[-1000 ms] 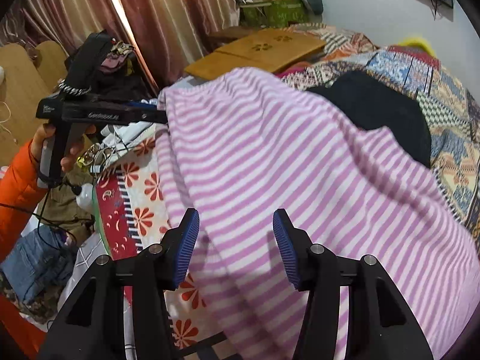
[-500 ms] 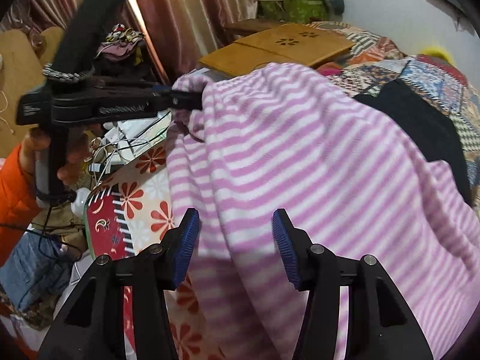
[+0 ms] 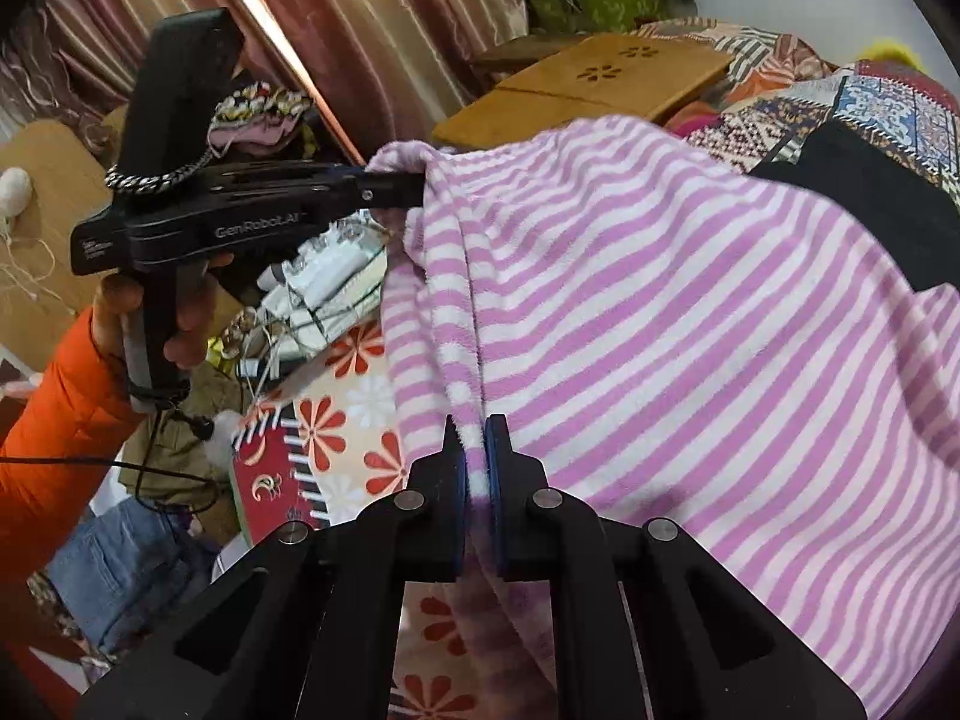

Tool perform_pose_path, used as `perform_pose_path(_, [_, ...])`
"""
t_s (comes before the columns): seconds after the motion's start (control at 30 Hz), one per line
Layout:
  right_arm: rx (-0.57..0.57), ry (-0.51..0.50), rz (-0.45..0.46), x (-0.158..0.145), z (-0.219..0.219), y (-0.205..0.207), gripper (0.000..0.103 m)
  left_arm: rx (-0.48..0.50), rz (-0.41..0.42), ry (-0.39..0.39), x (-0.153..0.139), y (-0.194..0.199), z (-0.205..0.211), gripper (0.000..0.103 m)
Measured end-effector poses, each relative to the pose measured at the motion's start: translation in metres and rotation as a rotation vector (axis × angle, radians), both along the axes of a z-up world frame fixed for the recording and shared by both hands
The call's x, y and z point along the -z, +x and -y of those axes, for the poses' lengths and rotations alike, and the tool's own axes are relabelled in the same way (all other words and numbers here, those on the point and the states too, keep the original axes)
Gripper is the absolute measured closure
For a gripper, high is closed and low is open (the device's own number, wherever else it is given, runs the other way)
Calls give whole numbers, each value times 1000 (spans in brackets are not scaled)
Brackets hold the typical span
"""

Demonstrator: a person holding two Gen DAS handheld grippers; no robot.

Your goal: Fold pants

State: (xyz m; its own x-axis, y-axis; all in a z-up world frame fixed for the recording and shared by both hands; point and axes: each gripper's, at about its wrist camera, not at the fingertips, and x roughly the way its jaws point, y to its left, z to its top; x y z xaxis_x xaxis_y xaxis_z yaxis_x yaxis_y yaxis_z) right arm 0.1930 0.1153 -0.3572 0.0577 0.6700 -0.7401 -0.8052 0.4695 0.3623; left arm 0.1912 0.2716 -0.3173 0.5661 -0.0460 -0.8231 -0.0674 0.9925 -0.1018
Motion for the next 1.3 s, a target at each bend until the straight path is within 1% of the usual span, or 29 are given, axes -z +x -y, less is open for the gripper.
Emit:
perform_pose_path(0.07, [-12,-24,5,6,-7,-4,97,-23,-20,-22,9,-5,-5,88])
perform_pose_path(0.1, [-12,-39,12,8,-9,-7,95,-33,-21,-37,9,-9,-7,86])
perform_pose_path(0.17, [-10,-49,16,7,-8,-9,93,-48,-20,-42,5,-16,-10,76])
perform_pose_path(0.27, [-1,-54,22,-1,1,-10,91,-69,-20,-16,-7,-25,-9,73])
perform_pose_path(0.33, [5,-44,34,-11,13,-11,84,-95,-9,37,-19,-31,-6,73])
perform_pose_path(0.37, [15,-35,47,-18,22,-13,79,-103,9,59,-27,-36,-4,73])
perform_pose_path(0.4, [29,-30,68,-27,36,-15,75,-106,26,63,-34,-39,-2,73])
perform_pose_path(0.47, [61,-30,108,-38,62,-15,70,-115,73,32,-52,-46,1,73])
perform_pose_path(0.53, [98,-49,149,-47,88,-17,67,-121,101,2,-64,-48,6,73])
perform_pose_path(0.6, [160,-100,198,-53,124,-16,64,-113,116,-17,-70,-45,18,73])
perform_pose_path(0.63, [182,-117,206,-54,135,-15,64,-103,120,-32,-71,-42,26,72])
perform_pose_path(0.73, [266,-170,195,-50,176,-8,64,-78,108,-73,-62,-28,50,69])
perform_pose_path(0.87, [357,-248,181,-32,214,0,64,-70,43,-148,-35,-10,78,69])
perform_pose_path(0.9, [367,-261,167,-27,221,3,64,-70,28,-153,-29,-9,83,69])
perform_pose_path(0.93, [368,-253,152,-25,224,5,64,-74,7,-141,-22,-7,89,69])
perform_pose_path(0.97, [363,-232,133,-24,228,6,64,-84,-16,-109,-15,-6,93,69])
perform_pose_path(1.03, [342,-222,117,-23,229,5,62,-121,-64,-75,0,-6,92,69])
perform_pose_path(1.07, [328,-212,108,-23,230,4,60,-138,-88,-79,7,-7,89,70])
perform_pose_path(1.1, [313,-204,99,-22,230,3,60,-161,-108,-100,17,-10,83,71])
perform_pose_path(1.13, [306,-196,94,-20,233,0,60,-175,-111,-121,22,-14,79,75])
perform_pose_path(1.2, [291,-172,83,-17,239,-7,60,-204,-101,-154,25,-22,75,77])
perform_pose_path(1.27, [274,-144,61,-16,247,-11,60,-217,-106,-146,22,-25,78,77])
perform_pose_path(1.3, [266,-127,45,-17,250,-10,60,-214,-118,-115,19,-24,83,77])
